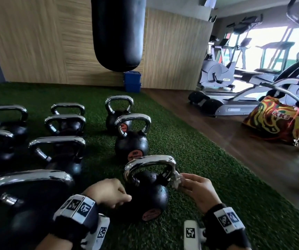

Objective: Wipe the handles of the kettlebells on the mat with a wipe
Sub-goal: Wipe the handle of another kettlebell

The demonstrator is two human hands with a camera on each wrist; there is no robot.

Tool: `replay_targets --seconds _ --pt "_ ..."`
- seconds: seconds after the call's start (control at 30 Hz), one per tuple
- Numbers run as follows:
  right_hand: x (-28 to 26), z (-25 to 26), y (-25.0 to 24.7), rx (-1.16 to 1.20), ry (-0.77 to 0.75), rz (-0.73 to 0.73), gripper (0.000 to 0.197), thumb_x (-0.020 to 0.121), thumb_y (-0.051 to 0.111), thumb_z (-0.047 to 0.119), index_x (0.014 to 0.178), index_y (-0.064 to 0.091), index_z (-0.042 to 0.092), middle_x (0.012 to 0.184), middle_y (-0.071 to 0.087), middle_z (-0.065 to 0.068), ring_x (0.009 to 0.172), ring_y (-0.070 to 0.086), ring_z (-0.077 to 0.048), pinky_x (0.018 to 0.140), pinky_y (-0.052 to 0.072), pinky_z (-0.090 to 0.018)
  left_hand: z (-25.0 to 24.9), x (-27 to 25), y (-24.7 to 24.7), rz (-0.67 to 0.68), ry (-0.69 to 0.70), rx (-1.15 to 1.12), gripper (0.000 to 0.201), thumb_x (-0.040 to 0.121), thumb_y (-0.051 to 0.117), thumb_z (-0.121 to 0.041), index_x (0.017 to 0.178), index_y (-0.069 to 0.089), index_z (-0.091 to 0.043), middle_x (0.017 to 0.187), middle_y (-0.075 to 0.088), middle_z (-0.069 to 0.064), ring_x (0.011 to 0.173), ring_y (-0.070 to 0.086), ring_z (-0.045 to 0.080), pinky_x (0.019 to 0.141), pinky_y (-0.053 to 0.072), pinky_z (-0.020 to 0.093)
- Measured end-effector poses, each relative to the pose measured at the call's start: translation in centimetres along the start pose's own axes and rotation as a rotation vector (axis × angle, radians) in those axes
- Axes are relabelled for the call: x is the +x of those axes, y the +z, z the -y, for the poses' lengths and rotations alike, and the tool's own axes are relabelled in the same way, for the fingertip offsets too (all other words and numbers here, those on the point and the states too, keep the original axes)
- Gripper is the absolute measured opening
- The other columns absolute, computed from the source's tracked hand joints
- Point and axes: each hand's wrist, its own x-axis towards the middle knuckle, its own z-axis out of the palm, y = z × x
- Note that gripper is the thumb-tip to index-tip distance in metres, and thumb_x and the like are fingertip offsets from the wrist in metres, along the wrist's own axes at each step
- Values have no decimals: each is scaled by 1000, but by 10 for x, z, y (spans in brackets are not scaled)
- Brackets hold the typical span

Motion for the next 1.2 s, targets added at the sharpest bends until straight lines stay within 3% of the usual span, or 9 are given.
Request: replay_targets --seconds 0.17,0.3,0.47,0.6,0.73,0.87,1.0,1.1,1.2 --pt "-34 18 23 -215 -250 219 25 75 80 12 100 80 12 99 77 -19 86 72 -21 79 60 -29 -39 -26 -13 -393 363 -623 19 93 69 -44 96 81 -29 90 81 -7 84 78 13 77 59 23" --pt "-47 35 49 -423 -515 234 24 81 81 7 97 80 25 92 78 -5 80 71 -12 73 56 -21 -68 -27 -10 -267 472 -950 45 86 58 -55 114 76 -24 113 79 -7 105 75 13 88 60 25" --pt "-49 45 71 -449 -567 214 31 76 86 6 95 75 28 88 78 -1 73 69 -11 68 55 -24 -77 -23 -7 -196 476 -1155 36 89 65 -40 106 81 -14 107 80 5 95 76 14 74 60 22" --pt "-42 45 81 -518 -620 22 32 67 93 23 89 73 33 81 74 9 62 61 -5 55 53 -22 -80 -19 -7 -268 489 -1218 31 79 77 -27 102 81 -7 95 80 12 86 75 13 73 62 24" --pt "-34 38 69 -297 -526 42 36 70 90 31 101 72 36 94 71 5 80 69 -10 64 57 -22 -81 -20 -21 -613 527 -831 28 84 82 -31 108 82 -16 95 81 -5 94 76 6 87 59 20" --pt "-4 10 44 -255 -289 -171 50 80 75 -4 118 64 26 111 68 -7 95 67 -18 66 54 -25 -90 -15 -28 -892 585 -353 25 92 77 -31 113 80 -18 99 80 -10 92 72 -7 86 55 11" --pt "19 -28 43 -106 -126 -2 49 79 71 -16 123 61 2 103 73 -21 79 71 -23 65 58 -28 -102 -2 -19 -861 499 -50 27 101 64 -32 117 78 -17 110 79 2 102 74 12 95 54 26" --pt "32 -50 49 -210 -182 -27 32 80 79 -2 109 68 5 104 74 -24 87 72 -30 81 61 -45 -111 2 -13 -837 408 226 33 109 46 -33 101 75 -17 95 77 1 91 72 20 82 57 38" --pt "38 -62 46 -361 -262 -85 29 79 80 1 104 68 9 98 75 -16 96 72 -35 90 58 -51 -108 -1 -9 -849 424 242 26 107 51 -24 99 74 -15 92 77 2 88 72 23 78 58 42"
